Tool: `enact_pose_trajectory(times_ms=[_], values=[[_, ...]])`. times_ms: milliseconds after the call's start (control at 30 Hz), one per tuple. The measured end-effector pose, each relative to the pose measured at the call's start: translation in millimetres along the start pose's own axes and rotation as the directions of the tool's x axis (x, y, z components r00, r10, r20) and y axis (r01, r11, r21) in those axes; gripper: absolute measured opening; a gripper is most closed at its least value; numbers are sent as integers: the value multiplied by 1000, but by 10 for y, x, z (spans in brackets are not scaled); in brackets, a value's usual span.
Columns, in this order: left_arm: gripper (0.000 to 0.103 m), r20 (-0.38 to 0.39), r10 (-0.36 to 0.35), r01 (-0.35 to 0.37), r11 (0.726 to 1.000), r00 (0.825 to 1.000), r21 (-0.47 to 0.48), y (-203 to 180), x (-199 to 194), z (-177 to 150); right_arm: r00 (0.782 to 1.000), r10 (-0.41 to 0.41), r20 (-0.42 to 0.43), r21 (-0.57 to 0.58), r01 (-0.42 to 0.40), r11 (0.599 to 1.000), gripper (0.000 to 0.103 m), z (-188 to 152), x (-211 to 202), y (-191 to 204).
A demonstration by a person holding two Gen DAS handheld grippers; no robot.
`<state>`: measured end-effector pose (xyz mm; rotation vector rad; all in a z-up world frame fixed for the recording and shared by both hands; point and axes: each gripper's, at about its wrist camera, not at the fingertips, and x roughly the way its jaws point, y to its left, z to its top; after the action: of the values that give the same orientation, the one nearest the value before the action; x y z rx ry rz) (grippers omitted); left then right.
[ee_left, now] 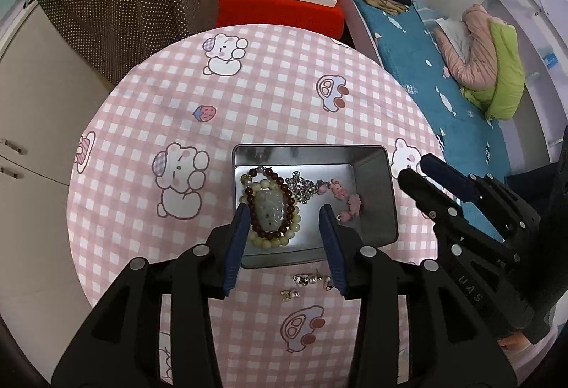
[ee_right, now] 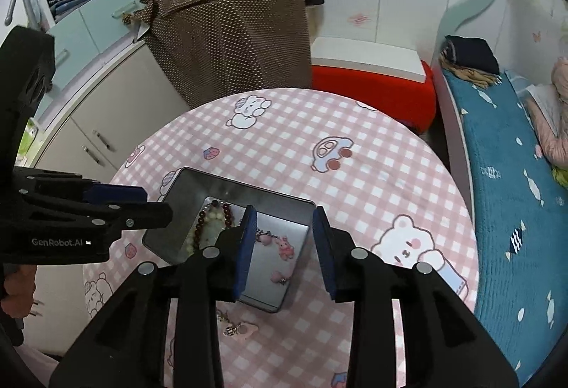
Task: Organize jewelry
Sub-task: 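Open both grippers to drop the keychain and pink charm into the tray, then lift both grippers and move them toward the small silver earrings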
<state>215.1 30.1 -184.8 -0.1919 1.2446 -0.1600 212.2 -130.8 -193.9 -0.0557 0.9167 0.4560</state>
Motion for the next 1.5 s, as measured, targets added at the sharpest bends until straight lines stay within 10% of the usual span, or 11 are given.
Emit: enact_pose_trajectory(times_ms=[300,867,1500], values=[[49,17,-6,6,999,1000,31,-78,-107,-100,999,-43,14,26,42,999,32,-127,-191,14],[78,9,-15,14,995,1000,96,-160,-308,-634,988,-150,17,121,147,982,68,-626,-591,57],[79,-98,82,-73,993,992,92,-158,310,-994,980,-192,-60,199,200,959,83,-1057,-584,0]])
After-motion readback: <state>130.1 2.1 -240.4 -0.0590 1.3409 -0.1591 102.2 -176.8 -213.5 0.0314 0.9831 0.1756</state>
